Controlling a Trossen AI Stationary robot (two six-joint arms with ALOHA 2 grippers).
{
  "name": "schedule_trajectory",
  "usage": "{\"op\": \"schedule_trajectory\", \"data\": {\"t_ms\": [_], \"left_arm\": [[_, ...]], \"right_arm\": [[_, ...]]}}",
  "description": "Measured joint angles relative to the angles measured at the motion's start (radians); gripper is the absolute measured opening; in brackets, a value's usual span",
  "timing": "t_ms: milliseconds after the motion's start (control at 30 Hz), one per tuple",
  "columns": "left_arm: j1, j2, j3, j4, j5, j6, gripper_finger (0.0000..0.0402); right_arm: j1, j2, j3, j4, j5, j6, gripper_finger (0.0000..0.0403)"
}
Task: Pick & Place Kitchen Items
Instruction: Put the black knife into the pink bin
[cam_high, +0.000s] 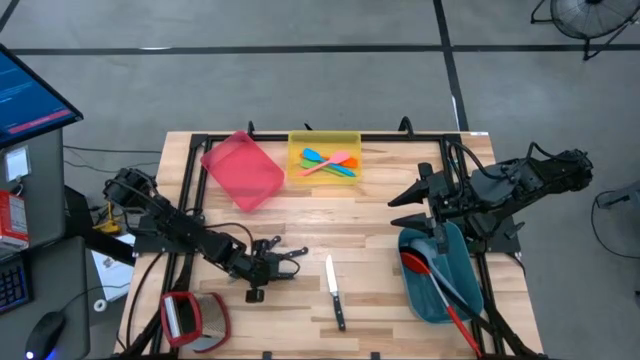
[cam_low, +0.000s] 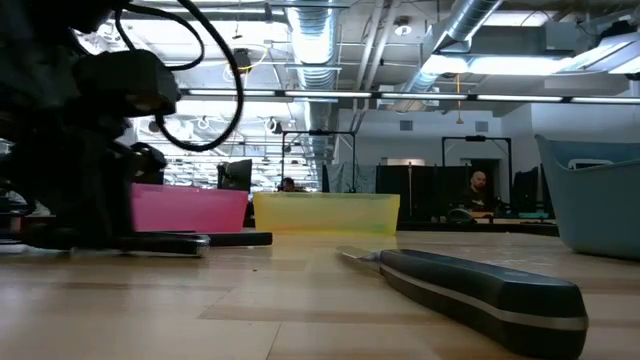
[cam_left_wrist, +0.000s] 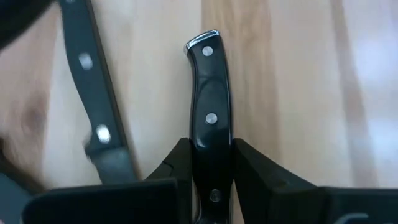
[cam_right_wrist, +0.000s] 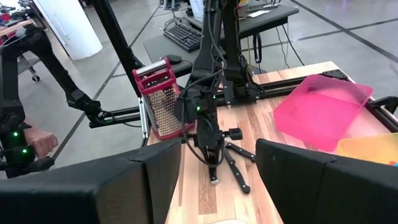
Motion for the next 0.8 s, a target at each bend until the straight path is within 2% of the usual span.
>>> {"op": "schedule_trajectory", "data": {"t_ms": [233, 533, 800], "left_arm": [[0.038, -0.156, 0.002, 0.010, 0.007, -0.072, 0.0054], [0.129, -0.512, 0.004, 0.031, -0.014, -0.152, 0.0054], [0.192, -0.816, 0.004, 0.221, -0.020, -0.141, 0.0054]], "right_arm": [[0.000, 0.000, 0.000, 0.000, 0.000, 0.000, 0.0202], [0.000, 0.000, 0.000, 0.000, 0.000, 0.000, 0.0202], [0.000, 0.000, 0.000, 0.000, 0.000, 0.000, 0.0202]]}}
